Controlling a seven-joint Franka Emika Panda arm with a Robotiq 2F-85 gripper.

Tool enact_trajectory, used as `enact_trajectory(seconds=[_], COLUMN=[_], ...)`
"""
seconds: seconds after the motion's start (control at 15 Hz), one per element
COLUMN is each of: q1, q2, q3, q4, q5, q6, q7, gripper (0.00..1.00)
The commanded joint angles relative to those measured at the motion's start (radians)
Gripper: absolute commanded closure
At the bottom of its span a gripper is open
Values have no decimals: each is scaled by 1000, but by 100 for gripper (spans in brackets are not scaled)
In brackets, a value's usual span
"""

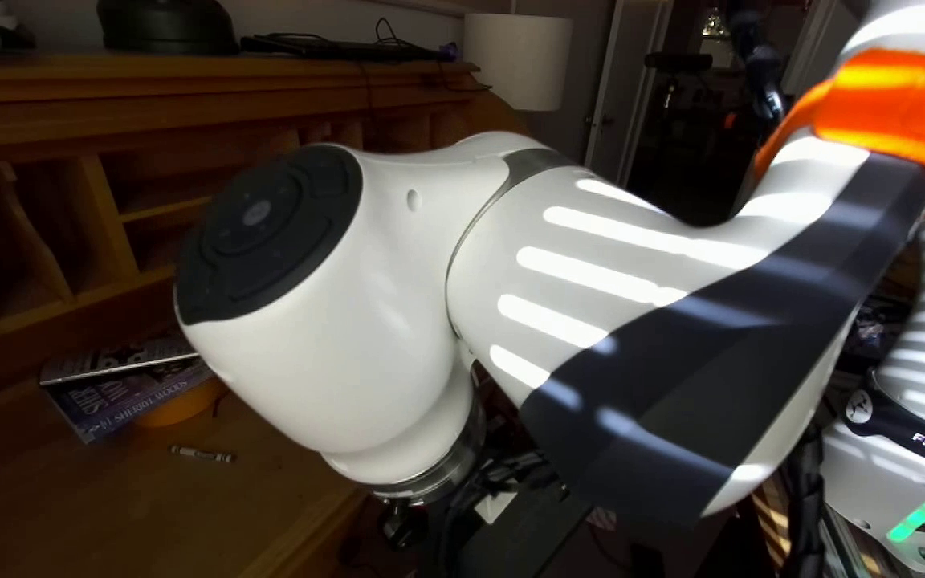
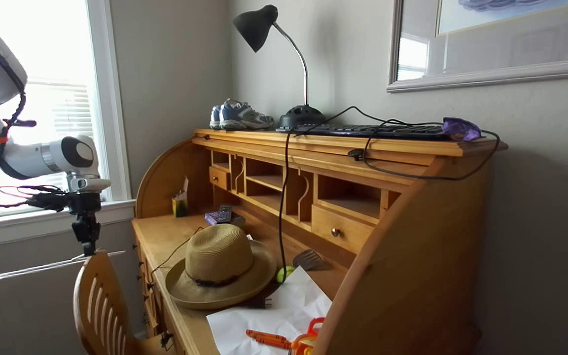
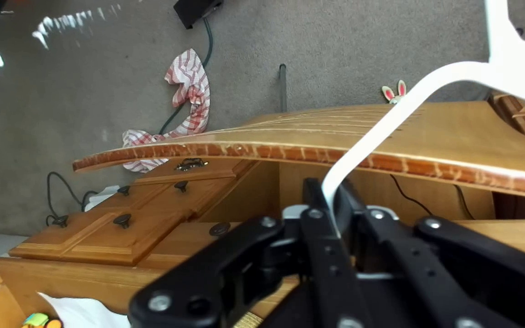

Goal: Hang the coat hanger on the chair

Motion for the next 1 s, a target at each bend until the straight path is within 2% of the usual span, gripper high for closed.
enact_trajectory(seconds=[0.0,0.67,0.73,0.8,0.93], q1=[-18,-33,-33,-33,-33], q2=[-13,-7,-6,-5,-4], q3=[7,5,5,4,3], q4=[-33,-46,-46,-46,-47], q5=[26,59,61,63,68], q6=[6,6,5,6,7], q7=[-59,-167,-172,-174,-177], gripper=[97,97,64,63,49])
